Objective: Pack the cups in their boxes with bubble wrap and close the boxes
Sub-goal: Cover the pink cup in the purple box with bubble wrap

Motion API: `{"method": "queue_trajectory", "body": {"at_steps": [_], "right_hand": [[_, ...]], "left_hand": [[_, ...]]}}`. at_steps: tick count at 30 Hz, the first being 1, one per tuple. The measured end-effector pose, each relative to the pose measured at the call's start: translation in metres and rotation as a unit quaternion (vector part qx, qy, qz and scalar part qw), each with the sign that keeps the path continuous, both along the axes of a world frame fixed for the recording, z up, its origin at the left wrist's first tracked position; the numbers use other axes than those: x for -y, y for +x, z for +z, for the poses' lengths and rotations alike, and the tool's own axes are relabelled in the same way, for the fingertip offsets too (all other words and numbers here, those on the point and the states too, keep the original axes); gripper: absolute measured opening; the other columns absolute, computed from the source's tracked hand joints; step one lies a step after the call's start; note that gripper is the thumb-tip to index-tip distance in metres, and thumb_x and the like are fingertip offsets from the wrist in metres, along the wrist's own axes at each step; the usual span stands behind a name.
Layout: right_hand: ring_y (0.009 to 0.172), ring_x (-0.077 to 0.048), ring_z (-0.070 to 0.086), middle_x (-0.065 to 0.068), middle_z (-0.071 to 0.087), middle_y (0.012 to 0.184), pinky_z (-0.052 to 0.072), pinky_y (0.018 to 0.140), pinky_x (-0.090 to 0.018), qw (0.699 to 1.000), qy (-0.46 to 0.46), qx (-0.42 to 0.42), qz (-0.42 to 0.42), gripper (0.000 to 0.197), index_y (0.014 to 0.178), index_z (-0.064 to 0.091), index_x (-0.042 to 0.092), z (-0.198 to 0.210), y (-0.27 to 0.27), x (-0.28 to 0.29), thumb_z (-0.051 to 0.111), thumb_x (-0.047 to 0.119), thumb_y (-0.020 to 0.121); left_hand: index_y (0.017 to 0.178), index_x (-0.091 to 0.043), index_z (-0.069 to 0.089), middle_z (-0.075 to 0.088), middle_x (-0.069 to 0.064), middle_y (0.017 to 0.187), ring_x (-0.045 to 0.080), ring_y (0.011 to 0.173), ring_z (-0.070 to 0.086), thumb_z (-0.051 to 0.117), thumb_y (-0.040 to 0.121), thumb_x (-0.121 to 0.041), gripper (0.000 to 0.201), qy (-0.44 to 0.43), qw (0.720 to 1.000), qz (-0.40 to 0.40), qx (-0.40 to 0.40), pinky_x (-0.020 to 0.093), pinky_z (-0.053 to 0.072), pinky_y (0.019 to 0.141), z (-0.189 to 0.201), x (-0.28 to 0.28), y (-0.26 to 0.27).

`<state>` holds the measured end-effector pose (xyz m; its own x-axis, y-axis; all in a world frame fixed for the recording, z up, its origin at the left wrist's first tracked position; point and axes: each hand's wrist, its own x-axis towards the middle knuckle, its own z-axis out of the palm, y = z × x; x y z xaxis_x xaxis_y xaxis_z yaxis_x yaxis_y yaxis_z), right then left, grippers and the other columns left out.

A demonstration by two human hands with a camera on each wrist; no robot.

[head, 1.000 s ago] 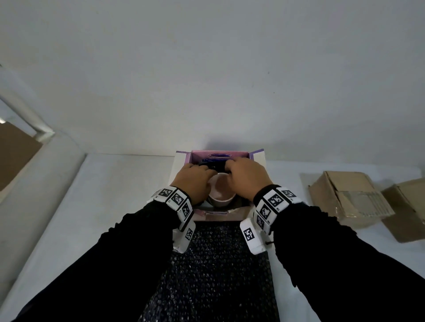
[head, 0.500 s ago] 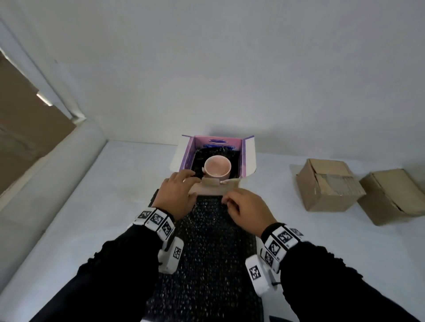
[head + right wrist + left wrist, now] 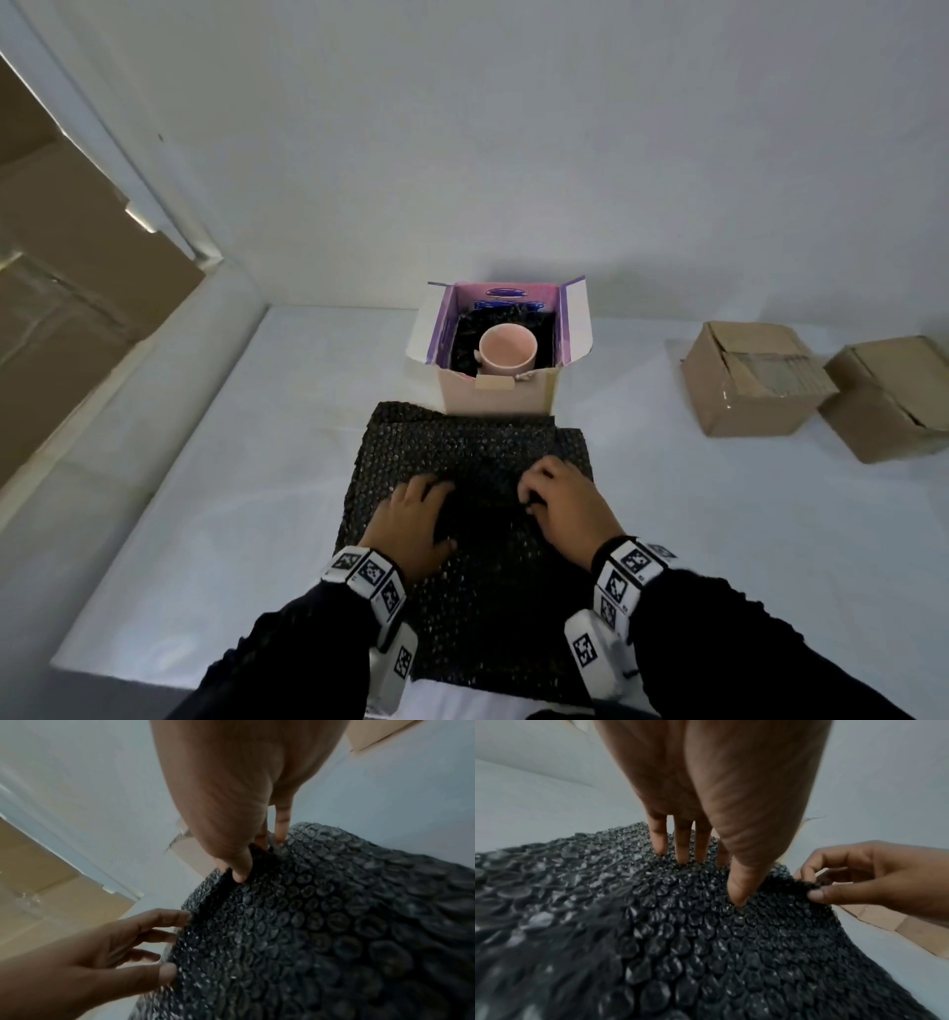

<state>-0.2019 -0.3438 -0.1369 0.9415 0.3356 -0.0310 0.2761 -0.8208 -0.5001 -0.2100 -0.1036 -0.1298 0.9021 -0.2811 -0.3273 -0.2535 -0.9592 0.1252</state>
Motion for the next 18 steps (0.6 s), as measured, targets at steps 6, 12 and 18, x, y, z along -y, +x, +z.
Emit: {"method": "queue_trajectory", "body": {"at_steps": [6, 12, 18], "right_hand": [[0.090, -0.010, 0.063, 0.009, 0.067, 0.095, 0.050, 0.086, -0.034, 0.989, 0.119, 0.036, 0.073, 0.026, 0.086, 0.073, 0.025, 0.044, 0.017, -0.007, 0.060, 0.002, 0.081], [0.105, -0.008, 0.053, 0.008, 0.057, 0.111, 0.045, 0.093, -0.028, 0.974, 0.186, 0.128, -0.028, 0.026, 0.109, 0.061, 0.027, 0.082, 0.024, -0.014, 0.066, 0.025, 0.084], [0.093, -0.008, 0.059, 0.009, 0.063, 0.099, 0.046, 0.085, -0.026, 0.959, 0.230, 0.044, -0.160, 0.028, 0.097, 0.055, 0.030, 0.099, 0.033, -0.004, 0.074, 0.016, 0.080]], "left_hand": [[0.150, -0.039, 0.001, 0.011, 0.002, 0.157, 0.030, 0.139, 0.020, 0.065, 0.072, -0.051, 0.102, -0.073, 0.994, -0.050, 0.068, 0.048, 0.031, 0.110, 0.027, -0.004, 0.036], [0.100, -0.019, 0.061, 0.067, 0.004, 0.101, 0.029, 0.102, 0.061, 0.035, 0.082, -0.058, 0.050, -0.123, 0.975, -0.118, 0.141, 0.037, 0.041, 0.083, 0.044, 0.010, 0.068], [0.111, -0.023, 0.054, 0.069, 0.001, 0.091, 0.024, 0.084, 0.065, 0.052, 0.087, -0.059, 0.044, -0.293, 0.935, -0.071, 0.189, 0.031, 0.047, 0.067, 0.071, 0.028, 0.066]]}}
